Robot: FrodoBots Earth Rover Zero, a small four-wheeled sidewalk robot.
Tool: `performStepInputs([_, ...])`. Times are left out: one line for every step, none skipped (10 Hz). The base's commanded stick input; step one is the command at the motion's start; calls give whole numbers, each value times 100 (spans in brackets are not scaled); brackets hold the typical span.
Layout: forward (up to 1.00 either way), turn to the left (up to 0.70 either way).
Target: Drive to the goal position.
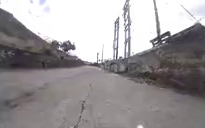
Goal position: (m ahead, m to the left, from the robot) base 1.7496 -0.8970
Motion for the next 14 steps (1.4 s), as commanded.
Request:
performStepInputs([13, 0])
performStepInputs([52, 0])
performStepInputs([70, 0])
performStepInputs([70, 0])
performStepInputs([70, 0])
performStepInputs([70, 0])
performStepInputs([70, 0])
performStepInputs([70, 0])
performStepInputs([70, 0])
performStepInputs([70, 0])
performStepInputs([70, 0])
performStepInputs([70, 0])
performStepInputs([70, 0])
performStepInputs([70, 0])
